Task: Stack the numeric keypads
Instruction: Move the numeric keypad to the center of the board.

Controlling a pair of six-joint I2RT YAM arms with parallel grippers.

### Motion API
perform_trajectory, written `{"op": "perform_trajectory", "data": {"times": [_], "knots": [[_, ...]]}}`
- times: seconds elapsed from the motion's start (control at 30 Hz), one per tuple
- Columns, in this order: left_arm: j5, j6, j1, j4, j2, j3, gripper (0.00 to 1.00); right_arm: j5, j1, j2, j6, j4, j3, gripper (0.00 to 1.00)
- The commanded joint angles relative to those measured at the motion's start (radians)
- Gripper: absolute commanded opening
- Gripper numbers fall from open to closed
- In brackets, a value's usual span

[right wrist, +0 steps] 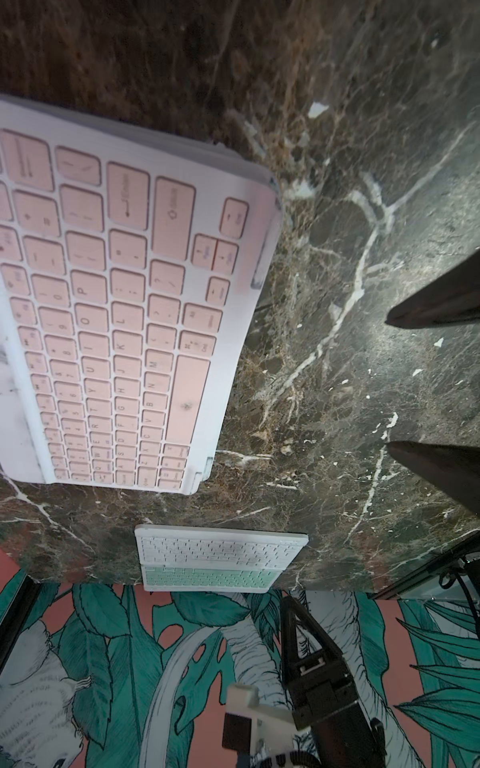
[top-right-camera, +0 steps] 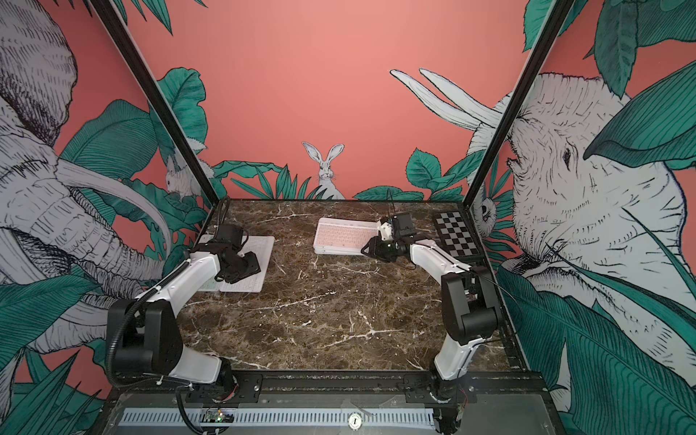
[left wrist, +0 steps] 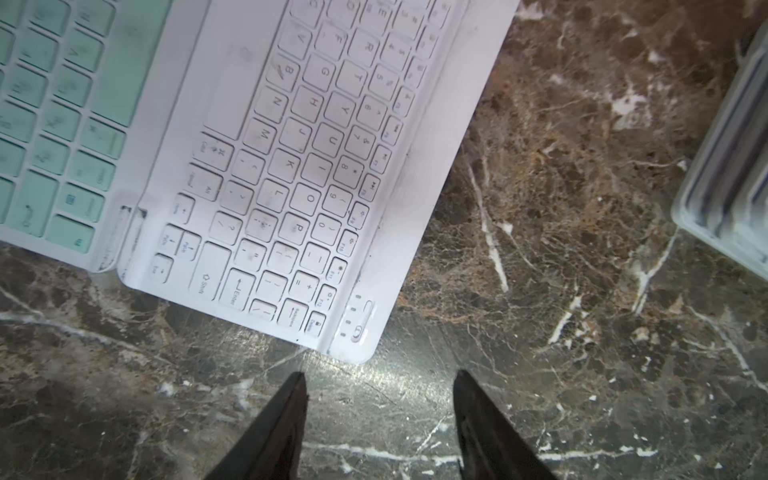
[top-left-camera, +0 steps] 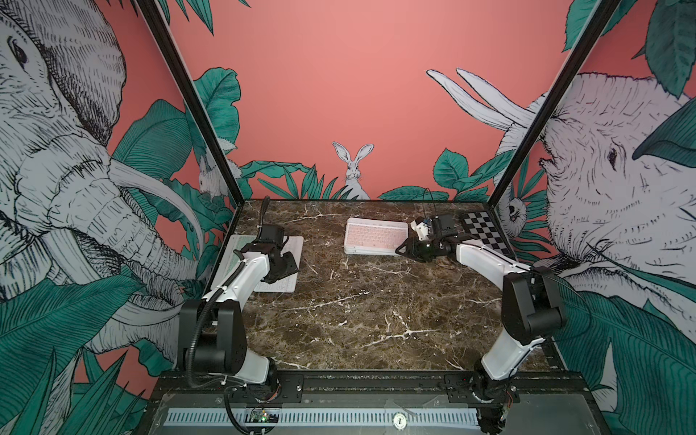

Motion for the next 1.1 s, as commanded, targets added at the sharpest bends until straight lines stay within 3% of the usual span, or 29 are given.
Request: {"op": "perform_trajectory", "data": {"times": [0.0,0.27,0.73,1.07], "knots": [[0.012,0.032,0.011,-0.009,0.058,0.026,0.59,-0.007,0.018,0.012,0.008,0.034,0.019,0.44],[0.012,0.061,0.014,0.072,0.161,0.010,0.58,-0.013,0.023,-0.002,0.017,0.033,0.017,0.44],[0.021,0.125,0.003,0.149,0.217,-0.042,0.57,-0.006,0.027,0.006,0.036,0.053,0.020,0.45],[0.004,0.142,-0.174,0.119,0.221,-0.085,0.57,-0.010,0.032,0.018,0.048,0.066,0.028,0.45]]}}
